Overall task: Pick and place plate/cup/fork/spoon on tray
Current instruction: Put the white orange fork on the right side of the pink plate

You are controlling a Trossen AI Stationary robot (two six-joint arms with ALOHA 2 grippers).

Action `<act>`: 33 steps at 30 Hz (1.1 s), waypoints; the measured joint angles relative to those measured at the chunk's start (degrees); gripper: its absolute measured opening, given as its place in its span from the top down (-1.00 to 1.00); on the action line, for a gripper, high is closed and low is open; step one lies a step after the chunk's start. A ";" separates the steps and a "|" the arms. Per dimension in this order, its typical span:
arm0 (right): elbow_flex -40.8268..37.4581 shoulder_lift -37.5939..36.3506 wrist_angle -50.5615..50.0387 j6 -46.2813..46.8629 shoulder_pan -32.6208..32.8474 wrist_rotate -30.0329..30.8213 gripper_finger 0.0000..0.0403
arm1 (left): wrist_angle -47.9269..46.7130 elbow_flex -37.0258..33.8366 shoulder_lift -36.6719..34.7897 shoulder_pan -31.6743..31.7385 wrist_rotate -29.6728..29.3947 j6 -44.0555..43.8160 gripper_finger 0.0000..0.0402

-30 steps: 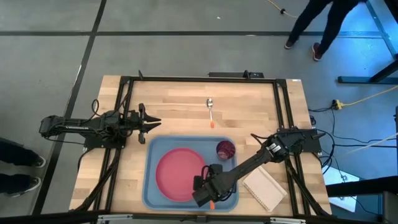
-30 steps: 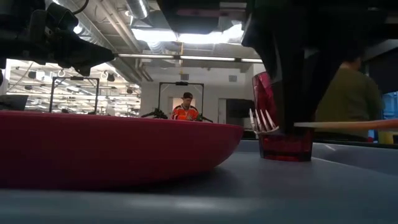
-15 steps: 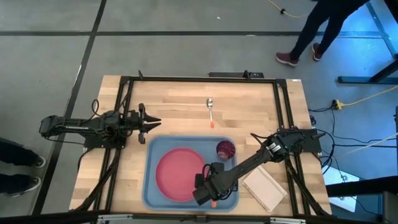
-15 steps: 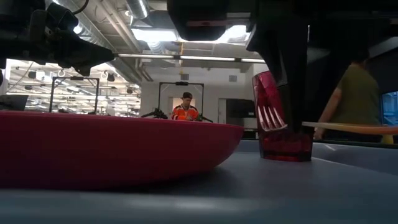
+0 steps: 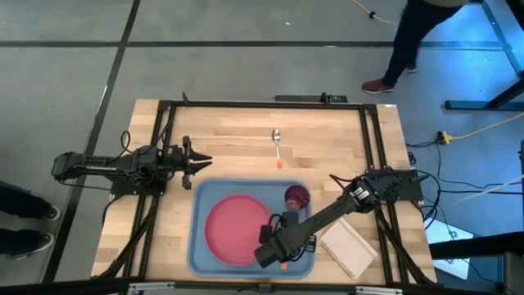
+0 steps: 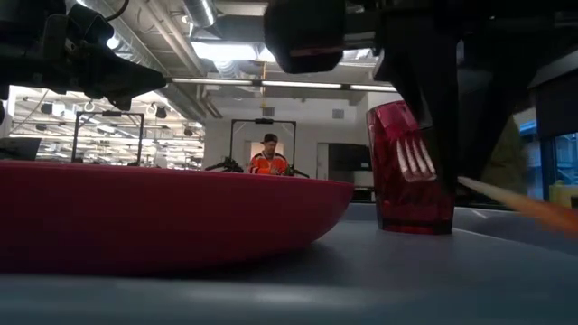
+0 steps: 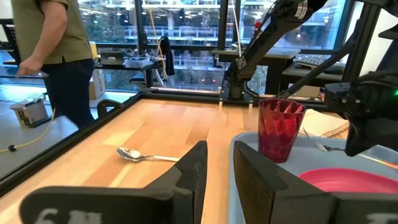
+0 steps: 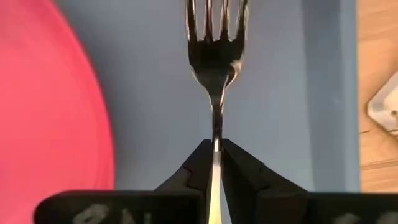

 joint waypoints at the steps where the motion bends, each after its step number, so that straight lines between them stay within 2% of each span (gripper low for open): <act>1: 0.00 0.00 -0.26 0.15 -0.13 -0.13 0.82 | 0.00 0.00 0.00 -0.02 0.00 0.00 0.65; 9: 0.02 0.61 0.91 -1.02 -0.45 -2.58 0.81 | 0.00 0.01 -0.01 0.00 0.00 0.00 0.65; 33: 0.02 3.17 4.18 -5.75 -2.05 -2.56 0.81 | -0.13 0.00 -0.01 -0.02 0.00 0.00 0.65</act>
